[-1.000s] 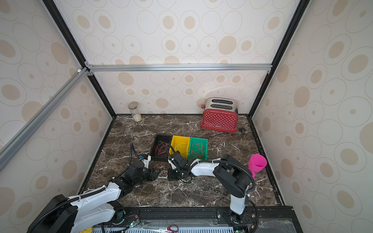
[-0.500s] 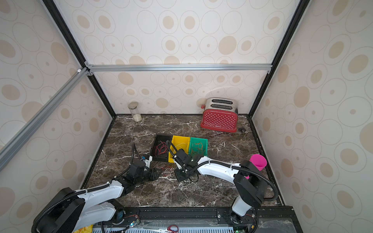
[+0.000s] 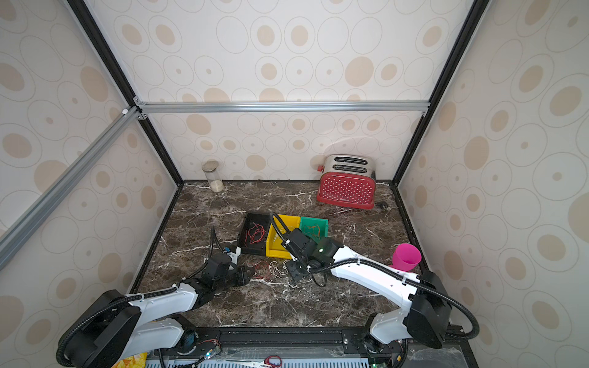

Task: Untangle and sort cables by color
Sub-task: Untie the cable.

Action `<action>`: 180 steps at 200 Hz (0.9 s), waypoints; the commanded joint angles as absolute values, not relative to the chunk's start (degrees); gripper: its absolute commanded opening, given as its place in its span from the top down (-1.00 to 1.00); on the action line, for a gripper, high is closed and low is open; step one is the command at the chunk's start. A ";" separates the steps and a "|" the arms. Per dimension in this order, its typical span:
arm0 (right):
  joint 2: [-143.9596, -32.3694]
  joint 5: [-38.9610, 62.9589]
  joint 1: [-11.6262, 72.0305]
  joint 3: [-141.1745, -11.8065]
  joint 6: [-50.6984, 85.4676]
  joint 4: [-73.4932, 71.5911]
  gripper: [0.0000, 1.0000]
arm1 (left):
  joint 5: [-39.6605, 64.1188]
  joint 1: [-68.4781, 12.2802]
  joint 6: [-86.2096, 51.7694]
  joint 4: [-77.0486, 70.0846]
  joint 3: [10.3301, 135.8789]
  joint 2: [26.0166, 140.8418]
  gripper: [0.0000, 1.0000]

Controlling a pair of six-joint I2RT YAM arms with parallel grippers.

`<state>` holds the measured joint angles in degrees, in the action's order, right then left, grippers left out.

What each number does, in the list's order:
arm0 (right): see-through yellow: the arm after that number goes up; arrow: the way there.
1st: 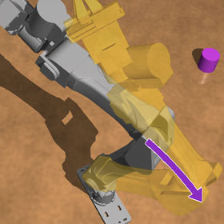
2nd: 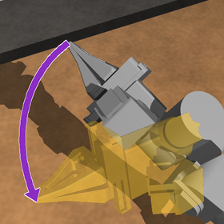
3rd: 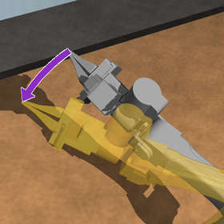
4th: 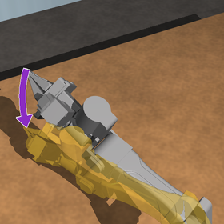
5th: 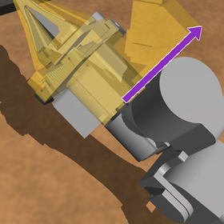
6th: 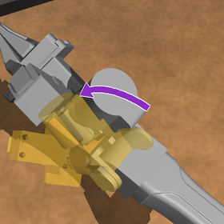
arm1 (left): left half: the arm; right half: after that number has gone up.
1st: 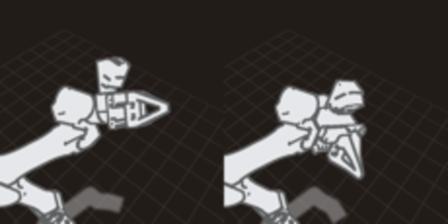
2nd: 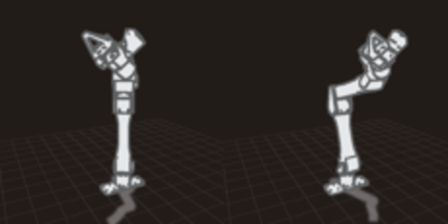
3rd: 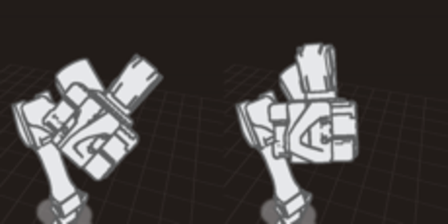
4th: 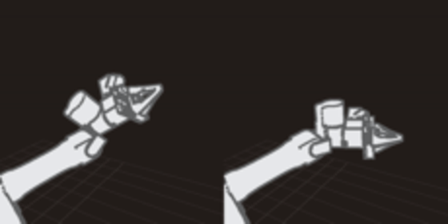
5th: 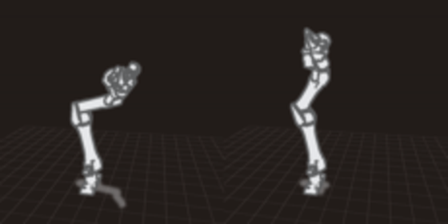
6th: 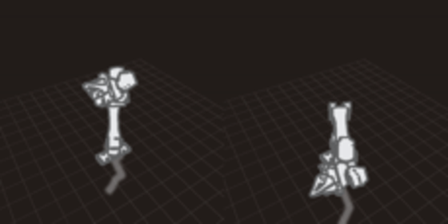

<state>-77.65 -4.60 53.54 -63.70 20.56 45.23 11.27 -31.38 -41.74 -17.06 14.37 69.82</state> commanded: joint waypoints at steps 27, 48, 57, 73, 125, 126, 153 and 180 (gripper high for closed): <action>-71.29 -10.08 51.89 -66.21 16.83 52.79 1.00 | 9.73 -30.89 -40.54 -13.95 14.41 70.00 0.24; -67.90 -10.80 50.33 -66.78 16.04 53.60 1.00 | 9.22 -30.91 -40.13 -13.11 14.49 69.96 0.24; -66.27 -11.03 49.67 -66.84 15.85 53.53 1.00 | 9.21 -30.92 -40.16 -13.01 14.43 69.96 0.24; -63.37 -10.64 48.41 -67.38 15.19 53.26 1.00 | 9.13 -30.92 -40.33 -13.20 14.16 69.99 0.24; -56.40 -12.06 42.56 -71.39 13.65 55.32 1.00 | 9.35 -30.89 -40.60 -14.92 13.37 71.70 0.25; -56.37 -12.18 42.50 -71.55 13.64 55.35 1.00 | 9.38 -30.87 -40.60 -14.93 13.36 71.76 0.25; -55.30 -15.61 40.01 -73.57 13.61 56.28 1.00 | 9.31 -30.85 -40.52 -15.20 13.38 72.33 0.25; -55.26 -18.11 36.47 -76.39 12.54 57.96 1.00 | 9.31 -30.85 -40.53 -15.23 13.03 72.18 0.25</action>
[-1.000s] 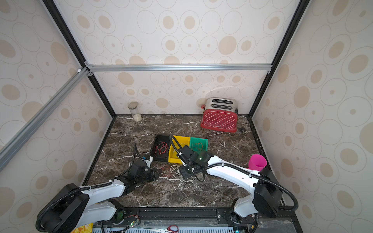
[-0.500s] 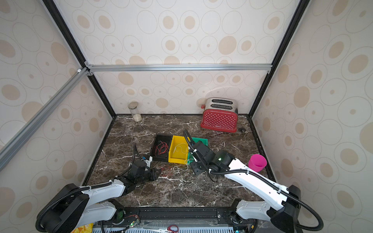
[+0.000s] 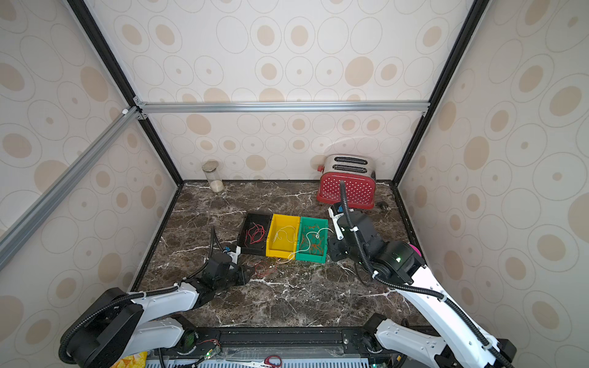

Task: Untangle and sort cables by color
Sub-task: Untie the cable.

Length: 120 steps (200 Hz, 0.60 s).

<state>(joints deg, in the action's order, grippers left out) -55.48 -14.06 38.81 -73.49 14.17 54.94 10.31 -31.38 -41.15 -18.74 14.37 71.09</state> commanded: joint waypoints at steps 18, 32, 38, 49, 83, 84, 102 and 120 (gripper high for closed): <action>-55.31 -20.69 34.07 -78.46 11.95 59.21 1.00 | 9.05 -30.85 -40.43 -15.07 12.79 72.05 0.25; -55.03 -21.49 31.86 -79.77 11.49 59.50 1.00 | 9.01 -30.76 -40.43 -15.20 12.58 71.98 0.25; -54.86 -21.86 30.89 -80.28 11.30 59.55 1.00 | 8.97 -30.76 -40.51 -15.23 12.50 71.98 0.26; -54.69 -21.99 29.32 -81.17 10.91 59.59 1.00 | 9.01 -30.76 -40.52 -15.42 12.39 72.02 0.26; -55.96 -23.34 26.31 -83.97 9.41 60.89 1.00 | 9.22 -30.62 -40.73 -15.53 11.87 71.89 0.26; -55.97 -23.36 26.25 -84.00 9.32 60.90 1.00 | 9.22 -30.65 -40.76 -15.54 11.87 71.89 0.26; -56.69 -23.61 25.06 -85.37 8.96 61.25 1.00 | 9.22 -30.65 -40.78 -15.56 11.52 71.72 0.26; -57.25 -18.95 24.91 -85.63 8.69 59.60 1.00 | 9.36 -30.60 -40.87 -15.73 11.34 71.30 0.26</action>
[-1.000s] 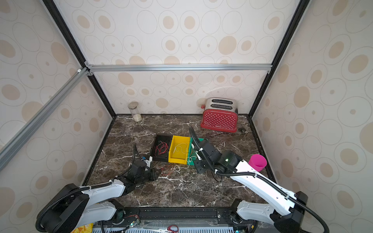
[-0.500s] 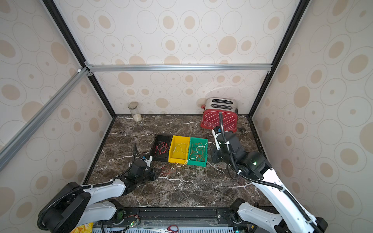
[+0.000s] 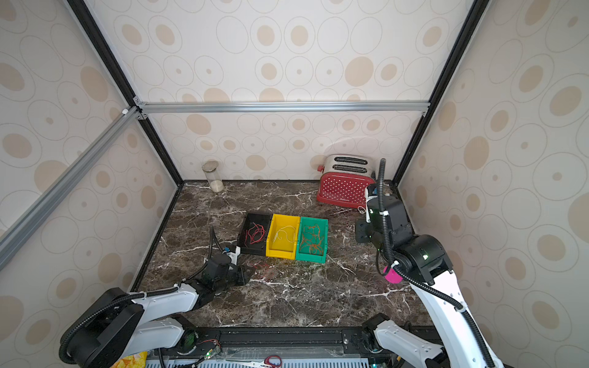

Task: Untangle and sort cables by color
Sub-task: Untie the cable, then place the cable in the container.

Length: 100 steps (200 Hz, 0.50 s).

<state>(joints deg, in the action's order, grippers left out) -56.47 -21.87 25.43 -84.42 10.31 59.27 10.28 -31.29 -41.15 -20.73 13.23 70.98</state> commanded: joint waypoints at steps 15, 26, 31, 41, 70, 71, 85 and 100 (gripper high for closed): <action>-58.56 -11.45 24.90 -85.10 9.00 57.76 1.00 | 10.05 -30.63 -40.78 -15.73 11.66 70.98 0.24; -59.83 -6.57 24.91 -84.30 9.26 56.25 1.00 | 10.76 -30.67 -40.65 -15.73 12.06 70.60 0.22; -60.37 -4.33 24.87 -83.84 9.36 55.53 1.00 | 11.04 -30.61 -40.56 -15.74 12.20 70.34 0.21; -61.62 -0.38 24.93 -82.96 9.85 53.88 1.00 | 11.54 -30.60 -40.39 -15.52 12.54 69.75 0.18; -66.08 8.22 24.96 -80.57 12.37 48.00 1.00 | 12.30 -30.63 -40.15 -15.04 12.99 67.89 0.15; -66.22 8.46 24.96 -80.54 12.43 47.77 1.00 | 12.26 -30.61 -40.16 -14.99 13.00 67.83 0.15; -68.86 11.02 25.40 -79.92 13.59 44.93 1.00 | 12.56 -30.63 -40.09 -14.89 13.14 67.42 0.14; -71.67 12.76 26.19 -79.64 14.39 42.01 1.00 | 12.72 -30.65 -39.91 -14.90 13.27 67.24 0.14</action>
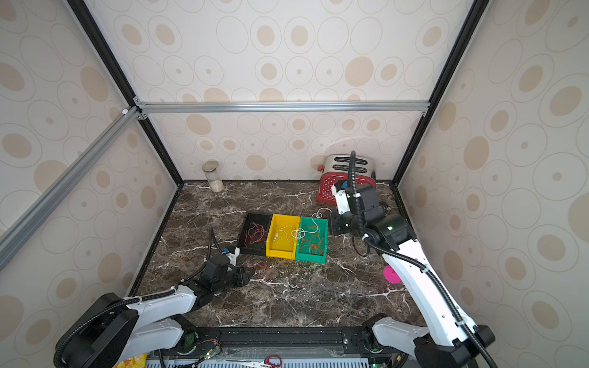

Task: Untangle and sort cables by color
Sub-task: Place the cable in the container.

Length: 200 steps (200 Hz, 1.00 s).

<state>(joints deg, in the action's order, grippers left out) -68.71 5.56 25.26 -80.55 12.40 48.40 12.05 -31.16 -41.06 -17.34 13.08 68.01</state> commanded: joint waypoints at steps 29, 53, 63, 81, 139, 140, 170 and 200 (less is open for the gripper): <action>-77.08 15.68 26.92 -80.46 15.54 38.14 1.00 | 13.04 -30.67 -39.72 -15.16 13.27 67.24 0.14; -81.15 16.36 27.70 -82.71 15.81 37.01 1.00 | 13.46 -30.60 -39.66 -15.73 13.27 67.55 0.14; -82.73 16.51 28.15 -83.90 15.69 36.68 1.00 | 13.58 -30.66 -39.77 -15.74 13.27 67.83 0.13; -85.33 16.37 28.53 -85.39 15.92 36.19 1.00 | 13.81 -30.59 -39.98 -17.81 13.18 68.50 0.13; -92.26 15.76 29.00 -86.67 17.54 34.75 1.00 | 14.67 -30.66 -40.15 -18.49 13.02 68.83 0.13; -92.32 15.70 29.00 -86.58 17.52 34.73 1.00 | 14.67 -30.67 -40.11 -18.52 13.01 68.87 0.13; -94.60 16.03 29.26 -86.43 18.28 33.75 1.00 | 14.31 -30.66 -40.06 -18.43 12.79 68.78 0.13; -96.68 15.60 31.85 -88.21 18.37 33.55 1.00 | 14.28 -30.65 -40.16 -18.54 12.75 68.88 0.12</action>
<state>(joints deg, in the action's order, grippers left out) -95.31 15.94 29.45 -85.86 17.91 34.28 14.11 -31.16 -40.71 -18.33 13.08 68.62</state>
